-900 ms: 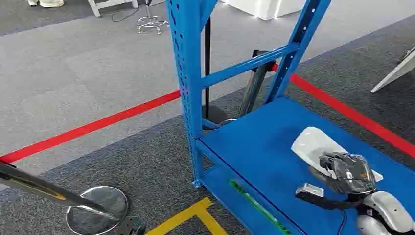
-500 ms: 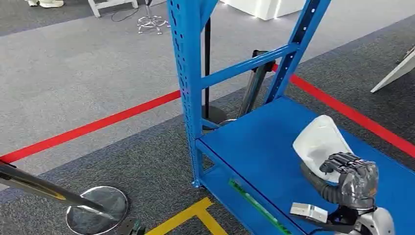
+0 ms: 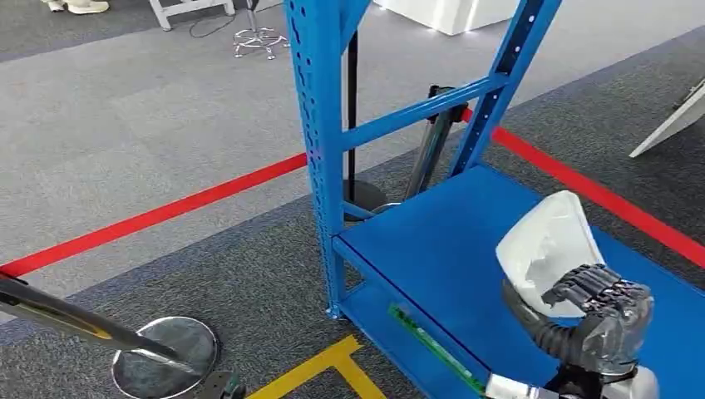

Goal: Take the parts from the cabinet and place them on the table.

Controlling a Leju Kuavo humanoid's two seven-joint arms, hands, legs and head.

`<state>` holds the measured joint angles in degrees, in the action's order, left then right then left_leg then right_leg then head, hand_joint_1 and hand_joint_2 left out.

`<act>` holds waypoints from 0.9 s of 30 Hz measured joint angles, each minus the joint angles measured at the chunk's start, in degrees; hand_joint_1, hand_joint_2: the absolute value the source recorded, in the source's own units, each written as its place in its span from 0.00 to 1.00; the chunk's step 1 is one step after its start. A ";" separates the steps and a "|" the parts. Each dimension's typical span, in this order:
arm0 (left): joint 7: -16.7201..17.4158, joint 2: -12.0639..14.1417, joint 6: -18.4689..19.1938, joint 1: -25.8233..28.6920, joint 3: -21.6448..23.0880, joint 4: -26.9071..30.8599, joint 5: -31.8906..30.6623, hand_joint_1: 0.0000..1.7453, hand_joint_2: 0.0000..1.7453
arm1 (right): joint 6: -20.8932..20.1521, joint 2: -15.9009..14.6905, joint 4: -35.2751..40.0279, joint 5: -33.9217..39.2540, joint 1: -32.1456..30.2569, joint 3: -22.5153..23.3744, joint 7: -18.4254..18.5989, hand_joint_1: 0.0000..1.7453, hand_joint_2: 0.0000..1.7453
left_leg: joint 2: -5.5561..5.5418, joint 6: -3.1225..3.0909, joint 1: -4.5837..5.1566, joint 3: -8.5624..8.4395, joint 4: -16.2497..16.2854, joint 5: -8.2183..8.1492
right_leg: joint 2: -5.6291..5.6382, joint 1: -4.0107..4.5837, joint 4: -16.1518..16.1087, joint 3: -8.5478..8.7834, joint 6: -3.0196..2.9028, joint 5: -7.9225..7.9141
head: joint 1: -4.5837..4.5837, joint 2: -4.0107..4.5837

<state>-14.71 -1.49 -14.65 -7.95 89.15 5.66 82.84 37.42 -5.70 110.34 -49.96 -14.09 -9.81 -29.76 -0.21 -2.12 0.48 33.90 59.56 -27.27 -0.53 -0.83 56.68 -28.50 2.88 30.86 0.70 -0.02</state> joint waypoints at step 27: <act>-4.09 0.00 -2.08 0.48 0.00 0.00 2.41 0.00 1.00 | 0.00 17.87 10.62 1.35 -0.57 1.86 -10.20 1.00 1.00 | 0.00 0.01 -0.02 -0.09 -0.08 0.00 | 0.00 0.02 0.03 0.21 -0.12 0.08 | 0.00 0.00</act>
<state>-18.80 -1.49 -16.72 -7.47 89.15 5.66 85.24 37.42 12.17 120.96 -48.61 -14.66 -7.95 -39.95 -0.21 -2.11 0.46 33.82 59.48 -27.27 -0.52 -0.81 56.71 -28.28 2.76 30.94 0.70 -0.02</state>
